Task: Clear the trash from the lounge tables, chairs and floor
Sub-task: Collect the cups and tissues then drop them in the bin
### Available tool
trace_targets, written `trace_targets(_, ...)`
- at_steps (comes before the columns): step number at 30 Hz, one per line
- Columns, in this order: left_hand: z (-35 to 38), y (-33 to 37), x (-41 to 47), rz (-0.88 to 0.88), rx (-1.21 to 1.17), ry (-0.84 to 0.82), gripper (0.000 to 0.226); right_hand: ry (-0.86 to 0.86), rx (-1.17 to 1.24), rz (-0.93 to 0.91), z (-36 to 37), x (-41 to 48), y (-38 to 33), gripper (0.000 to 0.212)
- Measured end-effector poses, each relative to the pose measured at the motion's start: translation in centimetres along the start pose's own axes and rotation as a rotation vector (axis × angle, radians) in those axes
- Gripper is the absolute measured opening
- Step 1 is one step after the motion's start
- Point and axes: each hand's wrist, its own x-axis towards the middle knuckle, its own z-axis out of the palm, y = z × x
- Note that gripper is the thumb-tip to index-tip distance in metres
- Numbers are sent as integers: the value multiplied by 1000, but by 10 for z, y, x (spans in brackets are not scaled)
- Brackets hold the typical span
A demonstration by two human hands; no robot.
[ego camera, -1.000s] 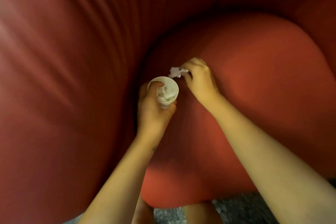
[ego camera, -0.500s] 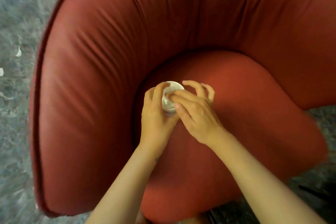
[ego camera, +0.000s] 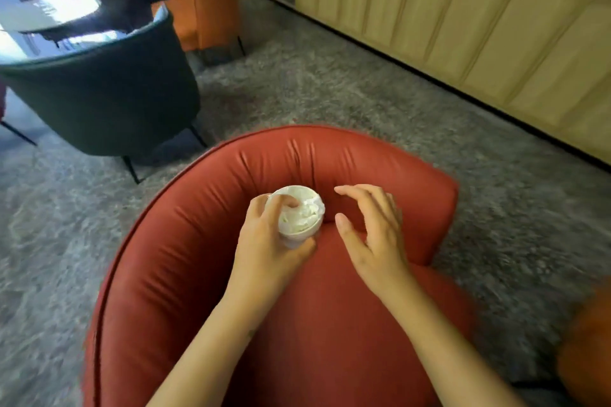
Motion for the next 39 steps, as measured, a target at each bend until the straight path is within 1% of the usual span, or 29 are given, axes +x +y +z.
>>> trace_targets(2,-14,21,11,84,-6,-49,46,48,-28,70,-26,1,-12,45)
trace_targets(4,-28,41,18,185,-22,-99,45,115,-74,128,-50,-4,-24,42)
trace_targets(10,-59,91,18,496,-85,-302,45,401,-194,328,-105,-58,-65,35)
trace_targets(14,-67,123,-7,667,-102,-444,48,538,-294,470,-133,-128,-102,34)
trace_targets(17,-60,160,-41,747,-139,-561,50,666,-387,603,-167,-196,-135,34)
trace_targets(21,-47,218,-104,908,-283,-722,46,853,-504,783,-214,-288,-186,34)
trace_targets(24,-45,257,-160,989,-365,-830,48,1000,-550,921,-233,-354,-229,33)
trace_targets(27,-51,288,-218,1091,-456,-949,47,1182,-617,1014,-238,-418,-278,29)
trace_targets(30,-65,308,-273,1211,-523,-1051,46,1324,-673,1097,-228,-478,-332,27)
trace_targets(35,-102,310,-358,1408,-633,-1156,42,1480,-816,1250,-185,-557,-422,26)
trace_targets(39,-134,288,-414,1473,-690,-1289,42,1553,-889,1350,-134,-599,-488,25)
